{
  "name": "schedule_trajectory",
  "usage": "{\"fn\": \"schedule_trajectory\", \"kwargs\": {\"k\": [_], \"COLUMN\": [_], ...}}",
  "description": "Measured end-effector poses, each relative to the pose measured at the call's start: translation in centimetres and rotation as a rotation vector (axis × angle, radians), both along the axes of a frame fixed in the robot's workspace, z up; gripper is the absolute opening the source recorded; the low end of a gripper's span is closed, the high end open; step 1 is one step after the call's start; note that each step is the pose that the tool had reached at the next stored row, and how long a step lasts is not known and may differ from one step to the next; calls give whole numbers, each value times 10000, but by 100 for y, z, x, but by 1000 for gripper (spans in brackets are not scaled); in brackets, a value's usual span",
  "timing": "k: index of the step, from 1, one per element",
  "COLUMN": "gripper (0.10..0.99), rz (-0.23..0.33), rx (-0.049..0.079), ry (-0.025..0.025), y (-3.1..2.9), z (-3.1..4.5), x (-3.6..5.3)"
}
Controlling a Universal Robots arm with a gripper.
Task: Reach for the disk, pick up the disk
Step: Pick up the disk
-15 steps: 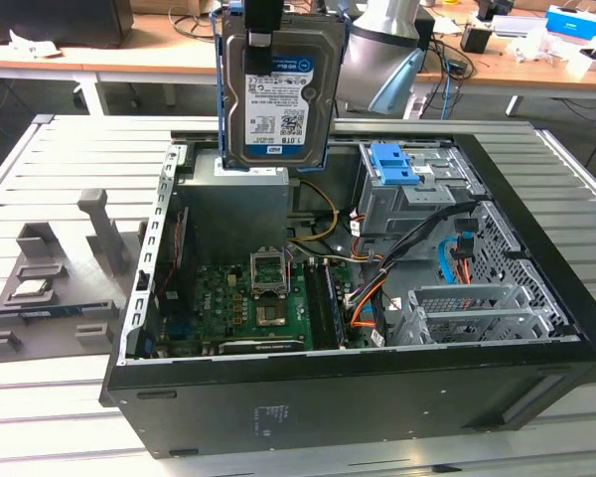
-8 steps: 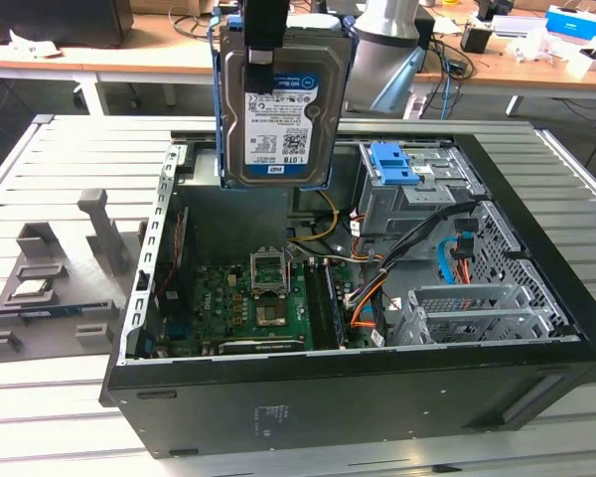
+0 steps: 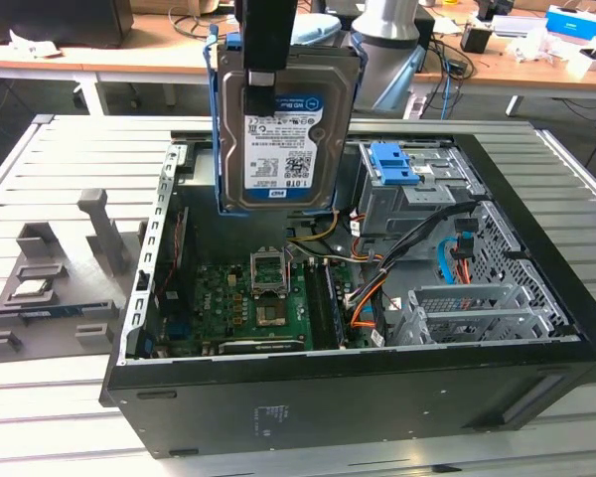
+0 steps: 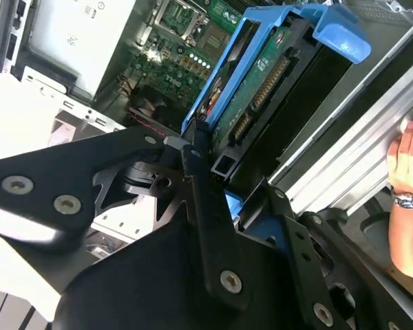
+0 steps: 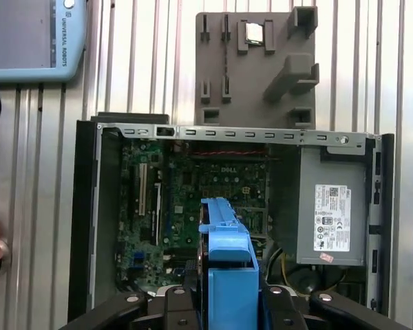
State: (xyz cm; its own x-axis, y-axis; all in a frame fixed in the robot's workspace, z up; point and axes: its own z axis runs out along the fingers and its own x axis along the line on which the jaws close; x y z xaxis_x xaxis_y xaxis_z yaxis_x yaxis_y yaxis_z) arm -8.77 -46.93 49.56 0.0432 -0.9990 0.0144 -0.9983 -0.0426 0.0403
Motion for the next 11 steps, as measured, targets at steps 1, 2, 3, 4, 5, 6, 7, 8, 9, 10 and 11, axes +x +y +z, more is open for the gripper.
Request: {"fn": "schedule_trajectory", "kwargs": {"k": [1, 2, 3, 4, 5, 6, 7, 8, 9, 10, 11], "gripper": [369, 369, 369, 369, 369, 369, 369, 369, 369, 369, 369], "rz": [0, 0, 0, 0, -1, -1, 0, 0, 0, 0, 0], "rx": [-3, -7, -9, -12, -15, -20, -24, -30, -32, -35, -39], "ry": [-1, 0, 0, -1, 0, 0, 0, 0, 0, 0, 0], "y": [-34, -64, -93, -128, -156, -203, -250, -305, -331, -360, -408], "z": [-1, -1, -1, -2, -2, -3, -4, -4, -5, -5, -5], "x": [0, 0, 0, 0, 0, 0, 0, 0, 0, 0, 0]}}
